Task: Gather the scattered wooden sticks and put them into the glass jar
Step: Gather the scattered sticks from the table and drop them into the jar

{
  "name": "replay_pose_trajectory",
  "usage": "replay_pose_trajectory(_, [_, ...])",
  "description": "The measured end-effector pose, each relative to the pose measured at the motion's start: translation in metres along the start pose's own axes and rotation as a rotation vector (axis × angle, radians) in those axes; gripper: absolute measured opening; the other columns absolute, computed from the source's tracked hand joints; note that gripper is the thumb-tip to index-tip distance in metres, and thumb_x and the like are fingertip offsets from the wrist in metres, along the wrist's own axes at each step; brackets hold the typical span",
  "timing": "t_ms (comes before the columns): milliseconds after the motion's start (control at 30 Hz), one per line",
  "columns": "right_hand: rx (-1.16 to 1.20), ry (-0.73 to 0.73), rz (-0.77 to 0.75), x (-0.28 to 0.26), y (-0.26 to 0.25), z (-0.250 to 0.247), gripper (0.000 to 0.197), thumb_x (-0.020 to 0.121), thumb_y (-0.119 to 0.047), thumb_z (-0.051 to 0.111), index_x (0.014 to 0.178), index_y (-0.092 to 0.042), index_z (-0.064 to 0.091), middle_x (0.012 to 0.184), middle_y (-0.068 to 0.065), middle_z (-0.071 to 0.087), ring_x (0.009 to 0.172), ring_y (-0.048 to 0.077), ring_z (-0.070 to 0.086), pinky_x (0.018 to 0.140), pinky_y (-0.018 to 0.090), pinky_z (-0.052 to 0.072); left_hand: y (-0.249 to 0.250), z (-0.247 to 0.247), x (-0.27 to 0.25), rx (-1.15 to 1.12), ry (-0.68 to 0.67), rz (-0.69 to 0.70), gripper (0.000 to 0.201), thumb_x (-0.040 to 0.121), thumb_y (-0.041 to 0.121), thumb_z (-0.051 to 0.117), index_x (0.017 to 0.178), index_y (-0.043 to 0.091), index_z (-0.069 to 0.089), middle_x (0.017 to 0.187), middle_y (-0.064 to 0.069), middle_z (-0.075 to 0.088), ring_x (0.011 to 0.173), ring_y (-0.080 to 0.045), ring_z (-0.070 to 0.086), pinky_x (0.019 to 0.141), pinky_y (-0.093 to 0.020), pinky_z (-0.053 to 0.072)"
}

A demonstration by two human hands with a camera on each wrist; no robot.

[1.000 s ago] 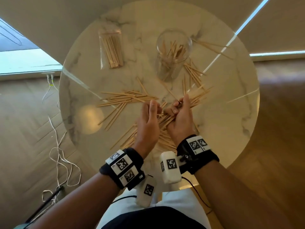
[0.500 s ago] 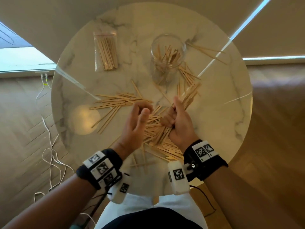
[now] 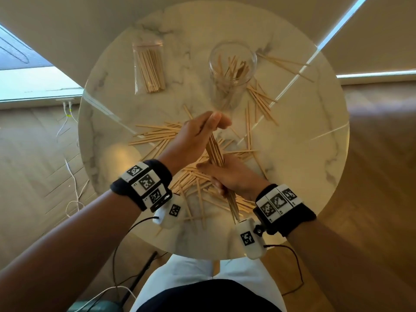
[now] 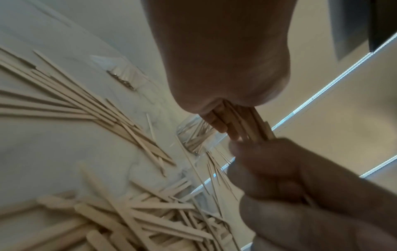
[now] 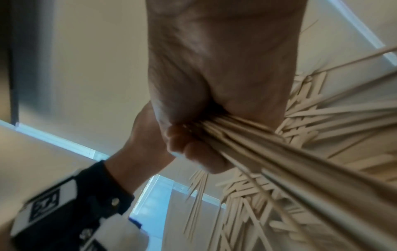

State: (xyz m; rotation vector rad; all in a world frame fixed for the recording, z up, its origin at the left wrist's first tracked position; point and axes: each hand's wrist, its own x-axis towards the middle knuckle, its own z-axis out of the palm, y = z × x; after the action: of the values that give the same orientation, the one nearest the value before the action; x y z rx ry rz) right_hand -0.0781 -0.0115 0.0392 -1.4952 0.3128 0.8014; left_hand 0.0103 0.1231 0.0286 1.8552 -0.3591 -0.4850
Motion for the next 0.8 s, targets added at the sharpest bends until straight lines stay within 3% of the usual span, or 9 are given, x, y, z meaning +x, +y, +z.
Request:
replay_pose_trajectory(133, [-0.011, 0.017, -0.030, 0.007, 0.002, 0.002, 0.035, 0.100, -0.026, 0.063, 0.077, 0.000, 0.062, 0.051, 0.008, 0.054, 0.049, 0.023, 0.057, 0.057, 0.035, 0.053, 0.007, -0.017, -0.003, 0.086, -0.028, 0.004, 0.042, 0.112, 0.040, 0.030, 0.112, 0.034, 0.071, 0.111, 0.022, 0.071, 0.110, 0.013, 0.061, 0.101, -0.015, 0.043])
replay_pose_trajectory(233, [0.042, 0.007, -0.071, 0.014, -0.010, 0.006, 0.024, 0.101, -0.024, 0.061, 0.088, -0.004, 0.062, 0.054, 0.010, 0.050, 0.045, 0.022, 0.048, 0.049, 0.030, 0.046, 0.009, -0.016, -0.005, 0.095, -0.072, 0.000, 0.046, 0.112, 0.043, 0.028, 0.118, 0.030, 0.072, 0.113, 0.023, 0.069, 0.111, 0.018, 0.058, 0.101, -0.012, 0.042])
replay_pose_trajectory(333, [0.112, 0.076, -0.079, 0.020, -0.017, 0.010, 0.021, 0.102, -0.023, 0.060, 0.086, -0.009, 0.056, 0.053, 0.000, 0.040, 0.043, 0.015, 0.035, 0.043, 0.026, 0.035, 0.009, -0.016, -0.008, 0.089, -0.076, 0.035, 0.056, 0.109, 0.052, 0.025, 0.133, 0.021, 0.065, 0.121, 0.019, 0.064, 0.115, 0.021, 0.053, 0.098, -0.003, 0.038])
replay_pose_trajectory(467, [0.579, 0.310, -0.061, 0.028, -0.028, 0.002, 0.029, 0.096, -0.019, 0.067, 0.071, -0.021, 0.051, 0.053, -0.006, 0.034, 0.040, 0.008, 0.027, 0.039, 0.023, 0.026, -0.003, -0.019, -0.024, -0.048, 0.199, 0.164, 0.080, 0.100, 0.072, 0.020, 0.146, 0.013, 0.050, 0.142, -0.003, 0.059, 0.134, -0.008, 0.053, 0.112, -0.027, 0.043])
replay_pose_trajectory(633, [1.142, 0.606, -0.203, 0.028, -0.041, -0.010, 0.040, 0.097, -0.021, 0.061, 0.064, -0.023, 0.038, 0.055, -0.006, 0.024, 0.044, 0.011, 0.020, 0.044, 0.026, 0.024, -0.018, 0.007, -0.074, -0.214, 0.316, 0.141, 0.079, 0.103, 0.069, 0.021, 0.133, 0.005, 0.055, 0.134, -0.009, 0.062, 0.130, -0.021, 0.057, 0.114, -0.043, 0.044])
replay_pose_trajectory(800, [1.185, 0.580, -0.174, 0.028, -0.038, 0.016, 0.038, 0.101, -0.023, 0.056, 0.067, -0.021, 0.038, 0.053, -0.007, 0.024, 0.041, 0.009, 0.019, 0.039, 0.023, 0.023, -0.008, 0.032, -0.067, -0.373, 0.409, 0.076, 0.052, 0.105, 0.065, 0.027, 0.126, 0.030, 0.059, 0.128, -0.011, 0.065, 0.125, -0.031, 0.059, 0.111, -0.056, 0.044])
